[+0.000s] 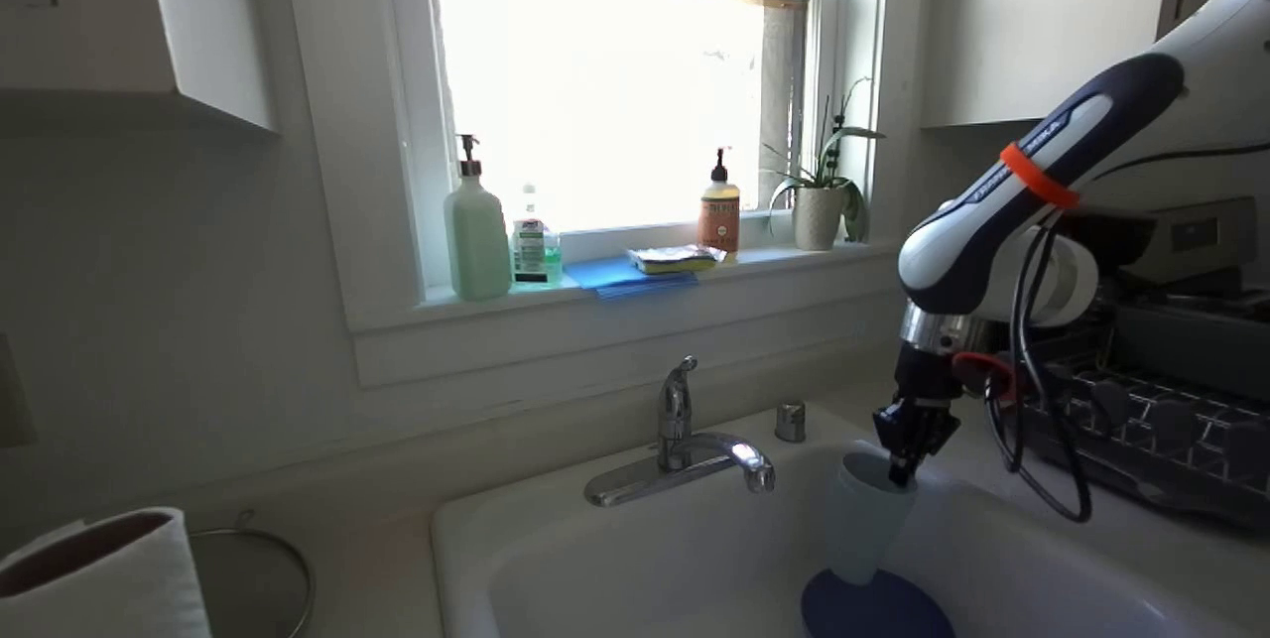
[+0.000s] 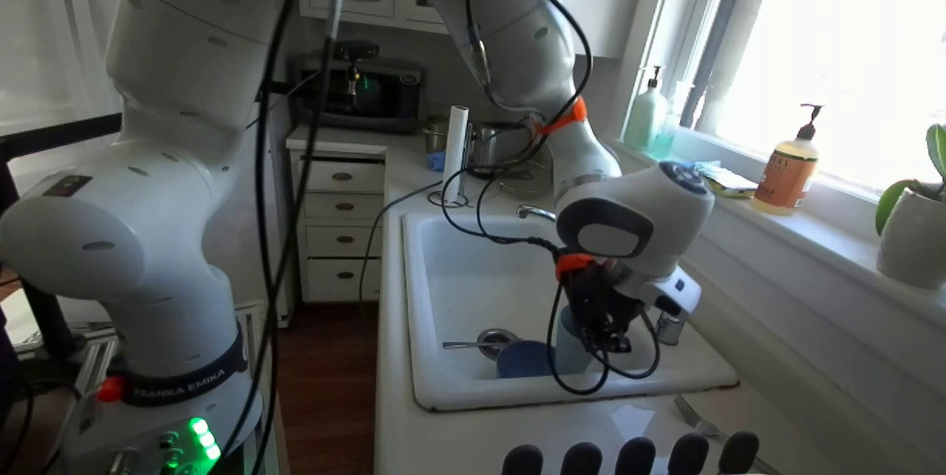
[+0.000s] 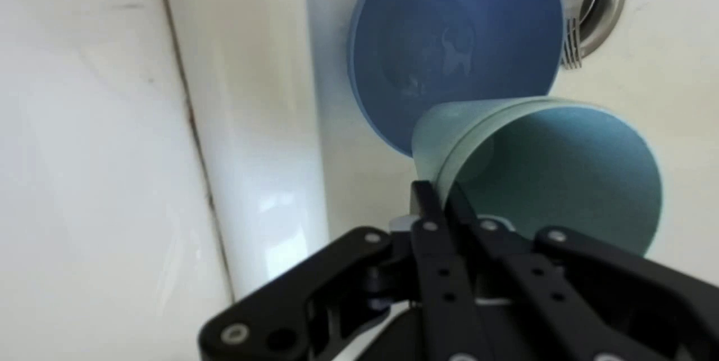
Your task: Remove the cups from the blue bowl in the sink, put it on the counter, move the faucet head to the right and then open the tap
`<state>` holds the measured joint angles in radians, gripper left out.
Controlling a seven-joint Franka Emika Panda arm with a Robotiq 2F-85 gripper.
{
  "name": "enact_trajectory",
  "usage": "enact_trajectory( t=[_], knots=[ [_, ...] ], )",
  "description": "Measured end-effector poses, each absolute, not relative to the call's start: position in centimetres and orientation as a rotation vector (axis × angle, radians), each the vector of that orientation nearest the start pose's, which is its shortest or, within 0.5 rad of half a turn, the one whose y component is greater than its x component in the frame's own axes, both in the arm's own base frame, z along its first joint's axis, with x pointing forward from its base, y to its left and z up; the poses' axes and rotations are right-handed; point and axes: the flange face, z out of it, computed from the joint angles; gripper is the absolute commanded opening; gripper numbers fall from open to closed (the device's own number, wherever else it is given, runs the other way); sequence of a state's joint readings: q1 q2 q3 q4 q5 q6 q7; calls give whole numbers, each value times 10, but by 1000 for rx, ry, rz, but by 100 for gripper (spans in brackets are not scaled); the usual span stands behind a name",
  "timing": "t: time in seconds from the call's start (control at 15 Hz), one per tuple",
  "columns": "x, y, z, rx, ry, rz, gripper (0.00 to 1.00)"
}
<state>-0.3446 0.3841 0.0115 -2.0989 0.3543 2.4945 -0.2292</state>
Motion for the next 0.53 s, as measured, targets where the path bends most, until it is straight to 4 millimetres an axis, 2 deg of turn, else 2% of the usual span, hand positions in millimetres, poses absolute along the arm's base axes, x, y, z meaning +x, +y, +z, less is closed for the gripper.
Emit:
enact_trajectory(
  t=[0.33,0.53],
  knots=[
    [520,-224,321,-2880,585,-220,1],
    [490,-255,352,-2906,692,-224,1]
  ],
)
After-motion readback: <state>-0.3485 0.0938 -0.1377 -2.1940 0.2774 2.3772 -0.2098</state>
